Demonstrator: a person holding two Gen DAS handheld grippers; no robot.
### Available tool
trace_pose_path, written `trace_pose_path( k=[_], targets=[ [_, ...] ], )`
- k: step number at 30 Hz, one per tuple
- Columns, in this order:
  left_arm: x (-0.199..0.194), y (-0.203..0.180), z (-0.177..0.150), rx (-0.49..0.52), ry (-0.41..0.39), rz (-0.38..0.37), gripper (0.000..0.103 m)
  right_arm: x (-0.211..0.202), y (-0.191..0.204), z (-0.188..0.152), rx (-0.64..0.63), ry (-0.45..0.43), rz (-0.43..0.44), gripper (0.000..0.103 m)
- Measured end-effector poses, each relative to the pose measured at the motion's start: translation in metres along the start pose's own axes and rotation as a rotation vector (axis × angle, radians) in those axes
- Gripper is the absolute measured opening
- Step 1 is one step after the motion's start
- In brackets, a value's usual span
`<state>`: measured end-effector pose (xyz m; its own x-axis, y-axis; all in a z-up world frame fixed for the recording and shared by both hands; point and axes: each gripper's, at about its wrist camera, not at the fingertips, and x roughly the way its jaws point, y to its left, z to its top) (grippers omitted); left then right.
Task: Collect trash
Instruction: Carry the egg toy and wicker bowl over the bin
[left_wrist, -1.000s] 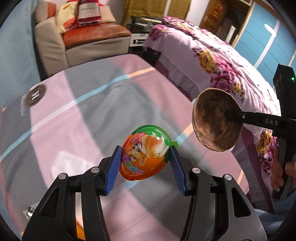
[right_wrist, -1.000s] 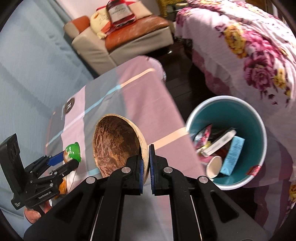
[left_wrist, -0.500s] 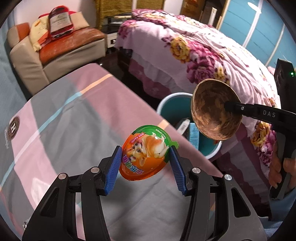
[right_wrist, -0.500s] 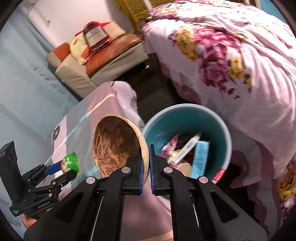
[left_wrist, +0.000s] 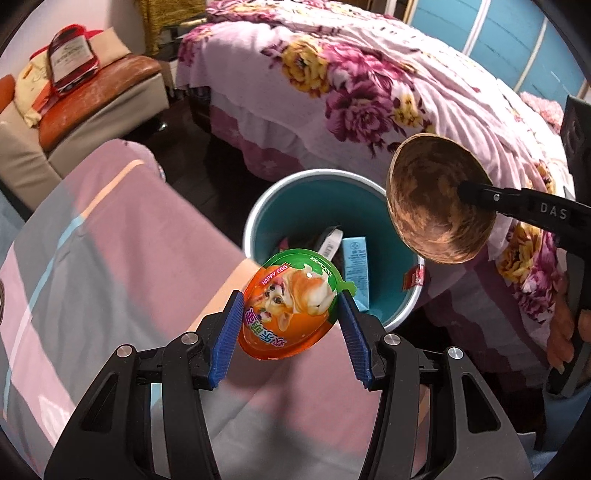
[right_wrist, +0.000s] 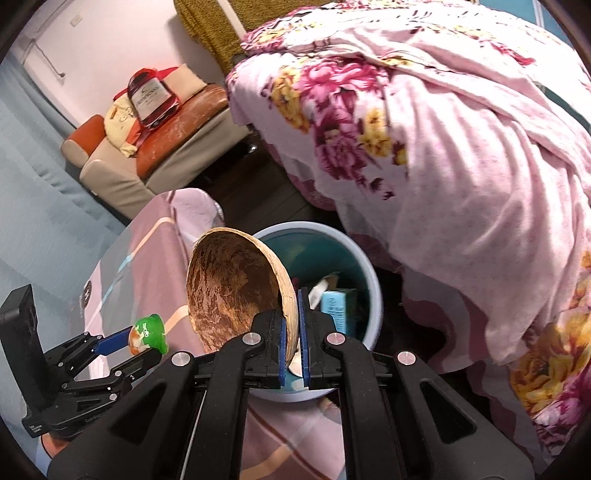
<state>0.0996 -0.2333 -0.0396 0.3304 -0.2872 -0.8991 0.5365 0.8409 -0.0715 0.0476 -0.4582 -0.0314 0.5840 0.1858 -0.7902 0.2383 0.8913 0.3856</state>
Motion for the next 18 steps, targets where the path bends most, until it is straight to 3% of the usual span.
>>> trace_pose_path(
  k=[16, 18],
  targets=[
    [0.033, 0.004, 0.032, -0.022, 0.015, -0.005, 0.055, 0.022, -0.009, 0.019, 0.000, 0.028, -0.043, 0.006],
    [0.035, 0.006, 0.033, -0.028, 0.019, -0.004, 0.059, 0.024, -0.007, 0.021, -0.003, 0.031, -0.046, 0.006]
  ],
)
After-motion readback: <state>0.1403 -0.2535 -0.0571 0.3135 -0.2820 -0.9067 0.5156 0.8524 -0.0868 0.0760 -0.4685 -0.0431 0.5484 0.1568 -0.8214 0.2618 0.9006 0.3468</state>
